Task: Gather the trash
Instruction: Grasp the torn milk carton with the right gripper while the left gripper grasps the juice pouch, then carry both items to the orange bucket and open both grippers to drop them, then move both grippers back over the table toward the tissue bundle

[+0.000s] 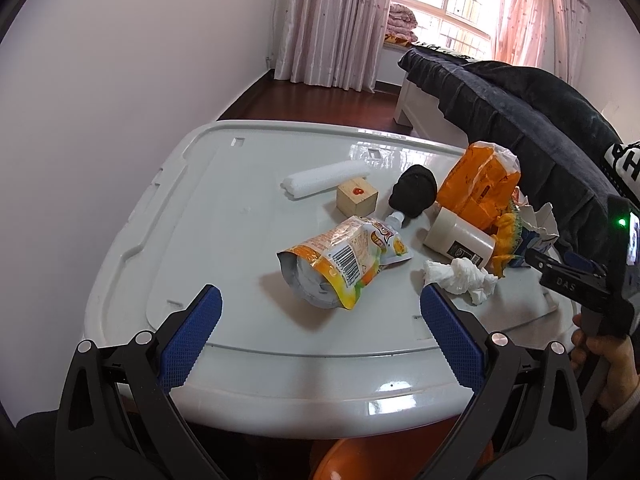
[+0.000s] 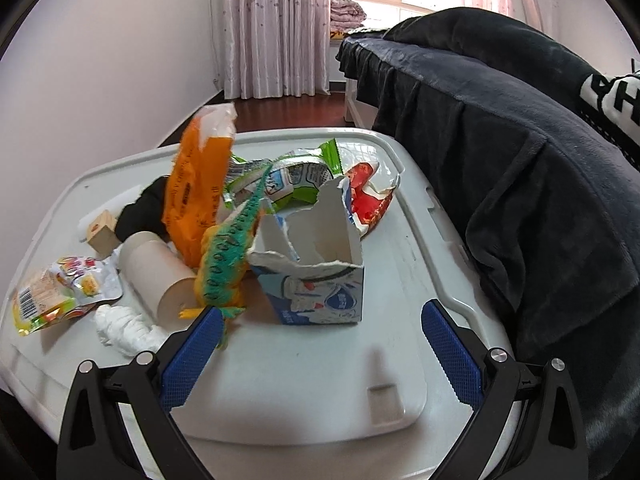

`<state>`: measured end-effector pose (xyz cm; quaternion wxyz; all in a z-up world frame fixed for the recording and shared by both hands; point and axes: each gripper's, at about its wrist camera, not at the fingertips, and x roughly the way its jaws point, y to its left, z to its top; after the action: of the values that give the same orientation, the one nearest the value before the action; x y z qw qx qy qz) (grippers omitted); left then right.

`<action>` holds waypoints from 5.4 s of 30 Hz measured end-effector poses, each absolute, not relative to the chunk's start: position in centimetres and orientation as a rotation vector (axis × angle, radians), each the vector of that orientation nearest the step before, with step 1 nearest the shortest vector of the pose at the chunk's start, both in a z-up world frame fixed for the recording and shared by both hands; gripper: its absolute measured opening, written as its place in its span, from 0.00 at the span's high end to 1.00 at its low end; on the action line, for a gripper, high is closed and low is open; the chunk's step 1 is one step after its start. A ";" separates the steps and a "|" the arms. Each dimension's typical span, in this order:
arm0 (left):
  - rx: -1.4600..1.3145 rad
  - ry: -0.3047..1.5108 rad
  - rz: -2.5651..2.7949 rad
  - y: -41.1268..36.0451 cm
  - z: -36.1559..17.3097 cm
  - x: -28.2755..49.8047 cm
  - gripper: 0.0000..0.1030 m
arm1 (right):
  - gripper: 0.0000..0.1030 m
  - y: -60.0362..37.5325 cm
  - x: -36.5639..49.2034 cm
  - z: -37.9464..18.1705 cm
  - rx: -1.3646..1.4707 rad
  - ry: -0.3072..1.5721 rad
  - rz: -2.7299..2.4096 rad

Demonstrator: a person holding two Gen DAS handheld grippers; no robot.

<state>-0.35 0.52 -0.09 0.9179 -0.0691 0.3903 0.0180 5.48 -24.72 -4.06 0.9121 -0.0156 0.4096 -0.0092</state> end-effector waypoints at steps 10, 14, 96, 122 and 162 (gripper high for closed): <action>-0.158 0.816 0.031 0.7 -0.3 -0.5 0.05 | 0.07 -24.5 9.4 -5.6 -0.071 0.859 -0.011; -0.165 0.813 0.033 0.9 -0.3 -0.7 0.05 | 0.23 -24.3 10.7 -6.3 -0.084 0.876 0.008; 0.027 0.778 -0.079 -5.1 1.8 -12.2 0.57 | 0.46 -19.4 -13.3 1.2 -0.036 0.825 0.489; 0.048 1.125 -0.149 -6.3 -7.3 -12.2 0.57 | 0.46 -17.3 -13.6 -7.3 -0.049 1.170 0.512; -0.121 1.101 -0.183 -2.9 -4.0 -10.8 0.33 | 0.27 -19.7 -8.9 -3.2 0.023 1.023 0.437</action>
<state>-10.84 -2.86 -3.95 0.8466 -0.0572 0.5220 -0.0866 -8.85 -19.72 -3.21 0.8492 0.0108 0.4854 0.2075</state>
